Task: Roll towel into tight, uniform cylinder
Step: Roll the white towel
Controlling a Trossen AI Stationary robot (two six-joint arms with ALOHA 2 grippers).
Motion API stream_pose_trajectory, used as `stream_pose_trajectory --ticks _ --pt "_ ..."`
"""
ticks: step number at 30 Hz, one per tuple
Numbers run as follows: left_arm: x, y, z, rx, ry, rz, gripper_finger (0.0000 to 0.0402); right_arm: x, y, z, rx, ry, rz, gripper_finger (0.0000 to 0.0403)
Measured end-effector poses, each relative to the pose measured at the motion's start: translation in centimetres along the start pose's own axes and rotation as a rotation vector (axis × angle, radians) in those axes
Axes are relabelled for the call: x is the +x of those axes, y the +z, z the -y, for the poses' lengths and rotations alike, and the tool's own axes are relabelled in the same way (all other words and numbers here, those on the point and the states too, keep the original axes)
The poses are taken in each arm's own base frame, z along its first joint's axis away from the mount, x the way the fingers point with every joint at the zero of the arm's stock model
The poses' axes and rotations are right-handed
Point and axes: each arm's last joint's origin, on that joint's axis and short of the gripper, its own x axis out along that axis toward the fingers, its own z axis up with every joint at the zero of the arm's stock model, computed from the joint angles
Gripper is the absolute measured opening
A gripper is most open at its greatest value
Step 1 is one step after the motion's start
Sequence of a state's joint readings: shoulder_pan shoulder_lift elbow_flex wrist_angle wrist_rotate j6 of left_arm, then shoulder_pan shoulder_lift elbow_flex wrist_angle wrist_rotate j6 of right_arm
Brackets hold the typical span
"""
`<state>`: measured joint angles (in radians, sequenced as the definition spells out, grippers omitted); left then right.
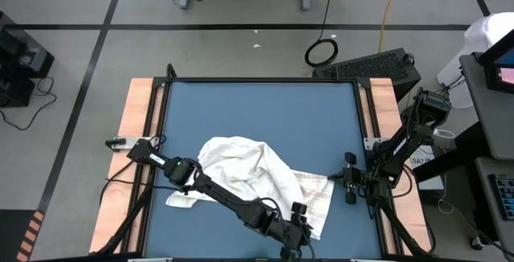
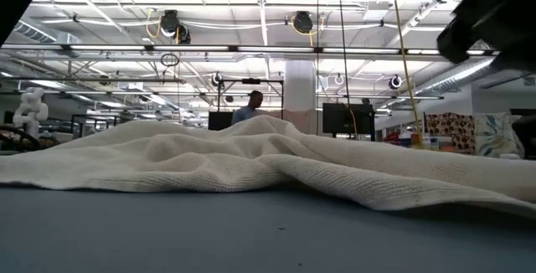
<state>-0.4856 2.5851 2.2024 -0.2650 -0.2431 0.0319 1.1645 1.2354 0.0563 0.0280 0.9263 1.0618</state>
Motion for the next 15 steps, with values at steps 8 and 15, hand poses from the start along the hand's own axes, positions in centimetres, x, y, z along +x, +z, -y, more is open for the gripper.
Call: stream_pose_trajectory --ticks 8,15 --pt "-4.1 1.9 -1.9 0.045 0.182 -0.13 0.0195 0.0 0.1 -0.1 0.008 0.007 0.001 0.0003" --pt "-9.1 4.3 -4.9 0.157 0.299 -0.213 0.0195 0.1 0.2 0.0 0.071 -0.007 0.008 0.0058"
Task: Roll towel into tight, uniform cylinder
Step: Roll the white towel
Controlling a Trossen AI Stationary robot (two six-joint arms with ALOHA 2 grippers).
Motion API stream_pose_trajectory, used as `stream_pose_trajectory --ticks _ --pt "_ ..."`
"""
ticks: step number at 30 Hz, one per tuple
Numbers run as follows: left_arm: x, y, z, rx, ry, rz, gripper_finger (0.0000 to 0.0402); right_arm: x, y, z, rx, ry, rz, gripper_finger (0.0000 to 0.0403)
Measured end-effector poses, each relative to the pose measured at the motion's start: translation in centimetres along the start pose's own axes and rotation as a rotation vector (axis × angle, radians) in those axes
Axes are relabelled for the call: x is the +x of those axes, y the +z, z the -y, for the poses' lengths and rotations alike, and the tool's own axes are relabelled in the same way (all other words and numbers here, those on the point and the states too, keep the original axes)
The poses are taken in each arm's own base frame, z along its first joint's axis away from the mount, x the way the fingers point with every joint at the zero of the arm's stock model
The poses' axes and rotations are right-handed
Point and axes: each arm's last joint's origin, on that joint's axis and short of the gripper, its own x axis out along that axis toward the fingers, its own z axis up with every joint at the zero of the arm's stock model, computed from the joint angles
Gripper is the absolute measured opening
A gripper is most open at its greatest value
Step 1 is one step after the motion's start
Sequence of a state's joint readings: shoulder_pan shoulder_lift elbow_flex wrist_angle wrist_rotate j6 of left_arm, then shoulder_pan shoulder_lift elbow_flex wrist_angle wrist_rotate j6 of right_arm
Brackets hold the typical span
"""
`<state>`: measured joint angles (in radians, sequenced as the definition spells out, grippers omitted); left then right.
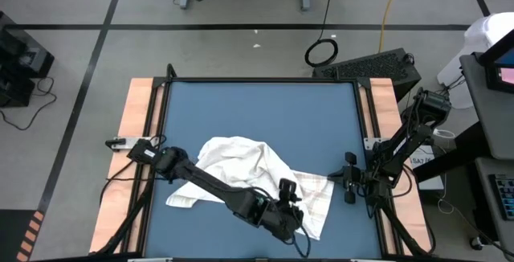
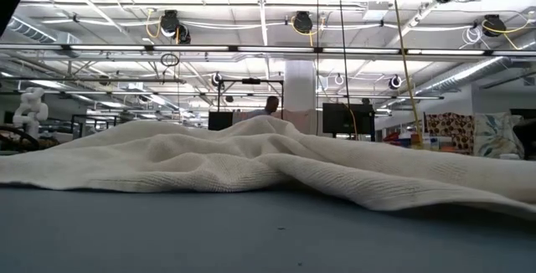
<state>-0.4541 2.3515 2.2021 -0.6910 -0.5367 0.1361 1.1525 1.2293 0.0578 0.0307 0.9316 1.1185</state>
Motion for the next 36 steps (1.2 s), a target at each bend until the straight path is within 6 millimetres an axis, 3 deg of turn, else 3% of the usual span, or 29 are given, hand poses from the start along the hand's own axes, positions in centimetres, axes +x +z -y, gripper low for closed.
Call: stream_pose_trajectory --ticks 7,12,16,20,23,27,32,36 --pt "-0.1 -1.5 -6.1 -0.032 0.019 -0.147 0.0195 -0.1 0.7 -0.9 0.022 0.009 0.004 0.0131" --pt "1.0 -2.4 -8.2 -0.093 -0.027 -0.184 0.0195 -0.4 1.5 -1.6 0.008 -0.019 -0.018 0.0148" --pt "2.0 -1.4 -8.5 -0.176 -0.032 -0.035 0.0195 -0.8 2.3 -2.2 0.005 -0.066 -0.057 0.0147" --pt "2.8 0.6 -6.7 -0.214 -0.094 0.289 0.0195 -1.2 3.6 -3.4 -0.001 -0.073 -0.05 0.0143" --pt "3.3 1.0 -5.6 -0.183 -0.068 0.464 0.0196 -1.5 4.7 -4.6 -0.032 -0.047 -0.032 0.014" --pt "5.1 -0.5 -6.5 -0.137 -0.052 0.426 0.0196 -1.9 5.8 -5.7 -0.067 -0.029 0.017 0.0134" --pt "6.6 -1.9 -8.3 -0.186 -0.185 0.443 0.0195 -1.9 6.4 -6.3 -0.095 -0.03 0.115 0.0129" --pt "8.0 -3.9 -10.0 -0.179 -0.187 0.313 0.0196 -1.7 6.3 -6.4 -0.07 -0.06 0.18 0.0124"
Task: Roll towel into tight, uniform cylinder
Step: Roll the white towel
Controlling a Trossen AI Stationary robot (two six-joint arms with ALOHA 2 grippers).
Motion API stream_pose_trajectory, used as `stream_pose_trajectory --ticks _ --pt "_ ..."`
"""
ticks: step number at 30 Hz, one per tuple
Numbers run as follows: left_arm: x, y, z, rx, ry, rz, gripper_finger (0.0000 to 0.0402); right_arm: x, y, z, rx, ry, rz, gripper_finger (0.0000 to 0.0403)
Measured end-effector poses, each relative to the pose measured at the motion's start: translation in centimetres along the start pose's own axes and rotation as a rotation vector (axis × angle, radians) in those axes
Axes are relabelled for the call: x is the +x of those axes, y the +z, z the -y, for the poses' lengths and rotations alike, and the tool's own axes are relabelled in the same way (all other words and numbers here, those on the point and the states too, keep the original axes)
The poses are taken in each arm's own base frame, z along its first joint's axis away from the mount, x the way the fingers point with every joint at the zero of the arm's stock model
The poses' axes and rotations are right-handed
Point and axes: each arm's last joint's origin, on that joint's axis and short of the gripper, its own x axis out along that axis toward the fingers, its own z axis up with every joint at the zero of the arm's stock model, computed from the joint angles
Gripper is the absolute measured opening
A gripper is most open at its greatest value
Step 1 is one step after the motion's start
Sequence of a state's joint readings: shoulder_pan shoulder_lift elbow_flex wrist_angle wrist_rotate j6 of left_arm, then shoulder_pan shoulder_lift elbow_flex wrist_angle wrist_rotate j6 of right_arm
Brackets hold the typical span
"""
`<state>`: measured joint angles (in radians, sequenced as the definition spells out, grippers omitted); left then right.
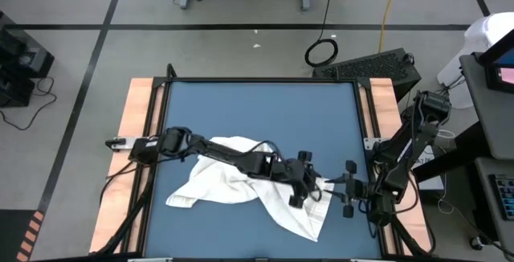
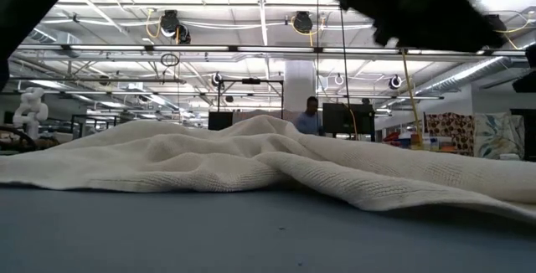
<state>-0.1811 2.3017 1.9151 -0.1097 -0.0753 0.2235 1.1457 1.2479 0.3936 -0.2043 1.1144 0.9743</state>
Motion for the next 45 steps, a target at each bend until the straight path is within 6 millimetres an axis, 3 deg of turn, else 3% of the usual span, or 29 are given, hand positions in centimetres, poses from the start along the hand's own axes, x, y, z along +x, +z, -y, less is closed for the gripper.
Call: stream_pose_trajectory --ticks 3,8,12,21,31,34,40,43,45 --pt "-0.7 -0.6 -2.6 -0.031 -0.007 -0.07 0.0196 0.5 -0.8 -0.3 0.066 -0.001 0.047 0.0118" --pt "-3.5 -0.4 -5.3 -0.057 -0.05 -0.191 0.0196 1.4 -2.3 -1.1 0.074 -0.002 0.066 0.0107" --pt "-5.1 -0.2 -8.6 -0.113 -0.088 -0.157 0.0196 2.5 -3.4 -1.8 0.092 -0.017 0.07 0.0098" --pt "-6.2 -3.4 -12.7 -0.188 -0.085 -0.33 0.0196 4.3 -5.1 -3.2 0.127 0.013 0.077 0.0078" --pt "-8.1 -6.5 -17.5 -0.37 -0.206 -0.398 0.0196 6.2 -7.8 -2.5 0.145 -0.039 -0.012 0.003" --pt "-7.0 -6.2 -16.5 -0.39 -0.216 -0.296 0.0196 6.1 -7.9 -2.5 0.14 -0.037 -0.014 0.0016" --pt "-4.0 -6.6 -10.6 -0.311 -0.16 -0.213 0.0196 6.0 -8.0 -2.5 0.126 -0.027 -0.021 0.0003" --pt "-3.9 -7.4 -8.3 -0.317 -0.091 -0.2 0.0196 6.0 -8.0 -2.5 0.115 -0.027 -0.022 0.0004" --pt "-4.2 -7.2 -7.0 -0.326 -0.021 -0.078 0.0196 6.0 -8.0 -2.5 0.109 -0.029 -0.023 0.0005"
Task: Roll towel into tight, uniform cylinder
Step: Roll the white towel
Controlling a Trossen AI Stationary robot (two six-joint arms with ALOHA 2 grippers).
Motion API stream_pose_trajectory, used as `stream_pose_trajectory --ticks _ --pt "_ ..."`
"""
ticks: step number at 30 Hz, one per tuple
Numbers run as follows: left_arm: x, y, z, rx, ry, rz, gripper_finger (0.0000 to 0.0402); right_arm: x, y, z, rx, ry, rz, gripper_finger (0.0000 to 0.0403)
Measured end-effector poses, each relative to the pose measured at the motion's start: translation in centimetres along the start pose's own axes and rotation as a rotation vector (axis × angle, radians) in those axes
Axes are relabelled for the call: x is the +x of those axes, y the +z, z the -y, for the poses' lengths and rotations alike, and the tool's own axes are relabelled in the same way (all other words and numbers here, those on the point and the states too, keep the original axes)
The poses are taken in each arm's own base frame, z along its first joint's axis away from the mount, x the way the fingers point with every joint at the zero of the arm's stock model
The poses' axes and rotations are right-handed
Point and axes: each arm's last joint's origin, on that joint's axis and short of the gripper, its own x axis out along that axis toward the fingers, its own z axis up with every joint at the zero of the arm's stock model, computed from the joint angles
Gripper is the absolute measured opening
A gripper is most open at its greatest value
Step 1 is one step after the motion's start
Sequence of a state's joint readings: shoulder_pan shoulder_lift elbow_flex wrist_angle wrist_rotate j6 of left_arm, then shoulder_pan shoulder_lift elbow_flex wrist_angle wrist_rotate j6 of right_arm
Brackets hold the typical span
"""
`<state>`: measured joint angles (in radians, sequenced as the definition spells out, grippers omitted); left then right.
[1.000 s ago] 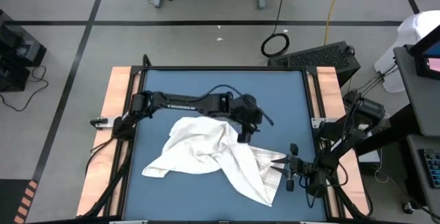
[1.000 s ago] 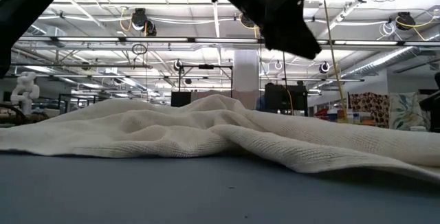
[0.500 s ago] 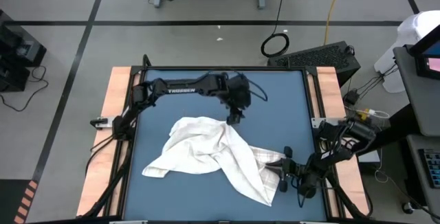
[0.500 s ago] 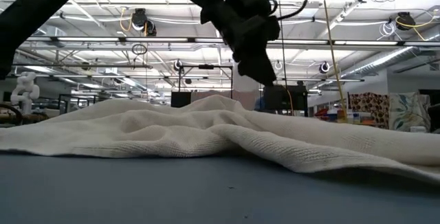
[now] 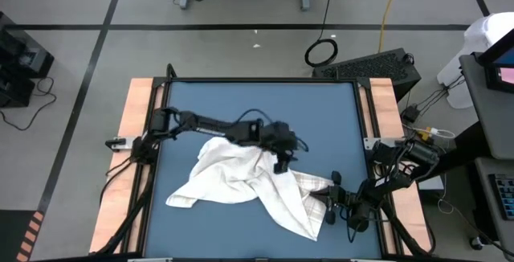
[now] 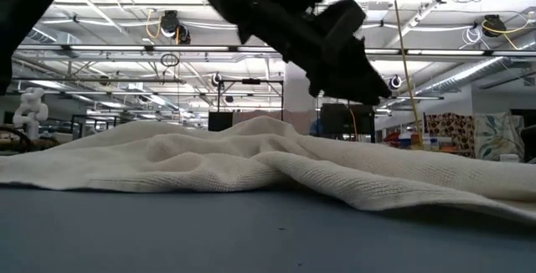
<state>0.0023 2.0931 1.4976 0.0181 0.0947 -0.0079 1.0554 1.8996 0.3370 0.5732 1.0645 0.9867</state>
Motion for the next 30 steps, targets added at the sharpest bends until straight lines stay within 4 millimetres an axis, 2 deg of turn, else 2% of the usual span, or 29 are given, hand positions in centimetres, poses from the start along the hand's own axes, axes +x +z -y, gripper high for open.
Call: stream_pose_trajectory --ticks 3,5,9,13,16,20,23,26,30 --pt "-0.9 -1.6 2.0 -0.018 0.041 0.135 0.0196 0.0 0.0 0.0 -0.007 -0.002 -0.001 0.0005" --pt "-2.1 -3.1 3.1 -0.021 0.111 0.119 0.0196 0.0 0.0 0.0 -0.01 -0.002 -0.001 0.0005" --pt "-6.4 -3.9 3.9 -0.009 0.27 0.1 0.0196 0.0 -0.1 0.0 -0.015 -0.001 -0.001 0.0005" --pt "-11.6 -6.1 3.1 0.003 0.357 -0.01 0.0196 0.0 -0.1 0.0 -0.015 -0.004 0.004 0.0006" --pt "-15.9 -7.6 1.3 -0.034 0.406 -0.05 0.0196 0.0 -0.1 0.0 -0.015 -0.004 0.004 0.0006" --pt "-19.9 -11.2 -0.8 -0.204 0.367 -0.142 0.0196 0.0 -0.1 0.1 -0.014 -0.005 0.003 0.0006" --pt "-21.1 -13.6 -1.4 -0.297 0.321 -0.135 0.0196 0.0 -0.1 0.2 -0.022 -0.014 0.002 0.0006" --pt "-21.1 -15.9 -1.4 -0.364 0.281 -0.176 0.0196 0.2 0.0 0.3 -0.028 -0.031 0.001 0.0006" --pt "-20.8 -18.1 -1.4 -0.405 0.331 -0.225 0.0195 0.6 0.1 0.6 -0.053 -0.062 0.009 0.0006"
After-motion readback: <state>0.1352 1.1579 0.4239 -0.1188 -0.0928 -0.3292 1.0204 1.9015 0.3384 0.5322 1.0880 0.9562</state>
